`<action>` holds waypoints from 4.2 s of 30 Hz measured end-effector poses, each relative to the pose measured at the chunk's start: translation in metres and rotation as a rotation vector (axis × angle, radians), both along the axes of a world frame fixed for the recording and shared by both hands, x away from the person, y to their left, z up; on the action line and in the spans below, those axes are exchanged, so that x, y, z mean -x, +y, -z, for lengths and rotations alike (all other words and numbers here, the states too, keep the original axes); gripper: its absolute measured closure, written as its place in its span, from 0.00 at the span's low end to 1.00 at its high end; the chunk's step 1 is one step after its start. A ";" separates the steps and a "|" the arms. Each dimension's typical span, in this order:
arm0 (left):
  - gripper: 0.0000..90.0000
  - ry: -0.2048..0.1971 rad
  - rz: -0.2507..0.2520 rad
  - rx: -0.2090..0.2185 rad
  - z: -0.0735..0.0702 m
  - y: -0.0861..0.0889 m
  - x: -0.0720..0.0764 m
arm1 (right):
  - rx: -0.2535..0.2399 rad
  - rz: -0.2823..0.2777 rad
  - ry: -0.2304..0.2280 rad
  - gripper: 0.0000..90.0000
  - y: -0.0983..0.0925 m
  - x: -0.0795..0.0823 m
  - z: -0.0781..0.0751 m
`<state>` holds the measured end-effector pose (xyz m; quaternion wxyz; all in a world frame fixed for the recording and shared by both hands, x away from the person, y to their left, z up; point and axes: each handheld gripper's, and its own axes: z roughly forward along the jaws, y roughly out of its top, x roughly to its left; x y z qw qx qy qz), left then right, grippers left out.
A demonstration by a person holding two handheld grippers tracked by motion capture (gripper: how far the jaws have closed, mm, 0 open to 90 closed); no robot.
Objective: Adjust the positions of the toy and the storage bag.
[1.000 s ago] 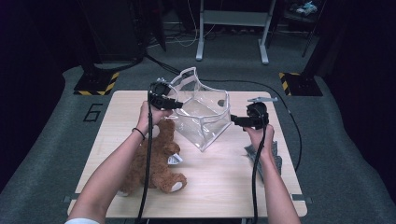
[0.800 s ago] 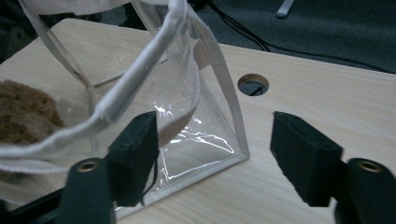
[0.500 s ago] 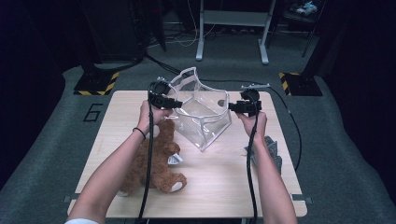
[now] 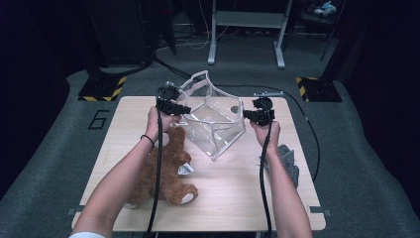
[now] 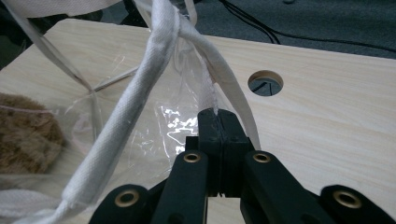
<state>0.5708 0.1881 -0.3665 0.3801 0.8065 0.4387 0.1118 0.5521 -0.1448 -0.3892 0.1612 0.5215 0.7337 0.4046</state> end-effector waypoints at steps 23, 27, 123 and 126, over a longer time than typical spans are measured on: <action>0.85 0.020 -0.046 -0.007 0.002 0.004 -0.013 | -0.052 -0.031 -0.029 1.00 -0.006 0.071 0.002; 0.84 0.028 -0.054 0.007 0.002 0.004 -0.014 | -0.061 -0.043 -0.030 1.00 -0.007 0.082 0.003; 0.38 0.081 -0.102 0.043 -0.009 0.032 -0.003 | 0.032 -0.054 -0.007 0.65 0.014 0.070 -0.050; 0.31 0.066 -0.108 0.057 -0.015 0.041 0.003 | 0.019 -0.033 -0.018 0.49 0.010 0.073 -0.051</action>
